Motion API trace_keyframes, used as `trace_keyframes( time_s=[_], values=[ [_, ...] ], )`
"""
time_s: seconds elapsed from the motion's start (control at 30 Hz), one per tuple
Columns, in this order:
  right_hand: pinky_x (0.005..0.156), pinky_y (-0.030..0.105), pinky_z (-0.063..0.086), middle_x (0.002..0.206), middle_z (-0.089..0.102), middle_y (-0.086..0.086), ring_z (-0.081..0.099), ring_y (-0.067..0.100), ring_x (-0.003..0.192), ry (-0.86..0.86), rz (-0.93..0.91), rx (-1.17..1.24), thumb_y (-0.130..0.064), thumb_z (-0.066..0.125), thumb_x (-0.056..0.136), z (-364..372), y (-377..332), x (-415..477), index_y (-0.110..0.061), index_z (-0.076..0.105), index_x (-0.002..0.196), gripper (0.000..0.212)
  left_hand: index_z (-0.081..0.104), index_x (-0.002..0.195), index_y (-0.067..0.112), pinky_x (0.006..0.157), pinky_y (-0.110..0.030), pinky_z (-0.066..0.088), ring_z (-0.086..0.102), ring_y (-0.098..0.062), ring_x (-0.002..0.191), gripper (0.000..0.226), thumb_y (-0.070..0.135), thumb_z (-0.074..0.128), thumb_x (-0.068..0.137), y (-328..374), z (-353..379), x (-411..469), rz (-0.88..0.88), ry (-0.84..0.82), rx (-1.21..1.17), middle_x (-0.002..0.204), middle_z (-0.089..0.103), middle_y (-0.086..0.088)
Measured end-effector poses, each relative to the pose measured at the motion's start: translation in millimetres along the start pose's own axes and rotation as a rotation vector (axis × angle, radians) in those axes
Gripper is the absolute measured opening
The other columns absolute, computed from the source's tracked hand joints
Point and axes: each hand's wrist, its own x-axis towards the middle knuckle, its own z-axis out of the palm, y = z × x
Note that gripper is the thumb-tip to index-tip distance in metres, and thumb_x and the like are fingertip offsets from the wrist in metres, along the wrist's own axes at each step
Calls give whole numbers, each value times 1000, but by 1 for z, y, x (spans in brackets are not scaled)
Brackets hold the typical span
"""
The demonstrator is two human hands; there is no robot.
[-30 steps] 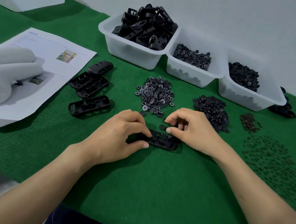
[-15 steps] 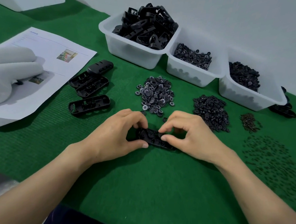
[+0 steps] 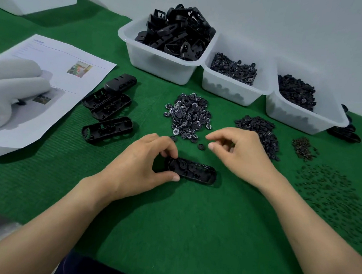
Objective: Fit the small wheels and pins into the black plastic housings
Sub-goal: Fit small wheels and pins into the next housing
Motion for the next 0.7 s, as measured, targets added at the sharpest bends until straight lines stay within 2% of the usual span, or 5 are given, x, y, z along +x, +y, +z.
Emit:
trace_keyframes(
  time_s=[0.07,0.23,0.43,0.53,0.7],
  values=[
    [65,16,41,67,58,-13,47,-1,53,25,90,-68,-17,69,80,5,6,3,-15,72,92,13,57,92,25,73,-15,38,48,1,86,35,42,74,66,0,0,0,-4,1,-1,87,54,11],
    [67,31,48,75,60,-5,55,10,67,-19,53,-142,-27,71,77,17,-1,5,-22,68,82,8,58,92,24,72,-11,36,48,1,86,36,40,75,65,0,0,0,-5,1,-5,85,53,13],
    [65,17,42,75,61,-7,55,6,67,-67,-105,0,-14,74,75,0,-6,-11,-19,72,82,10,58,100,28,76,-9,37,50,0,89,40,37,77,66,2,-1,0,-7,-5,-28,88,53,16],
    [71,27,49,81,63,-2,60,10,74,-146,-186,-35,-13,74,75,-3,-10,-24,-17,74,88,14,60,113,25,81,-14,40,50,-2,90,50,36,76,67,3,-2,1,15,-19,-21,94,58,15],
    [68,38,51,80,64,-1,61,18,71,-115,-199,-67,-15,73,77,0,-8,-27,-18,75,92,15,66,109,19,89,-20,38,52,-10,100,45,37,74,69,6,-3,2,40,-43,23,102,60,6]
  ],
)
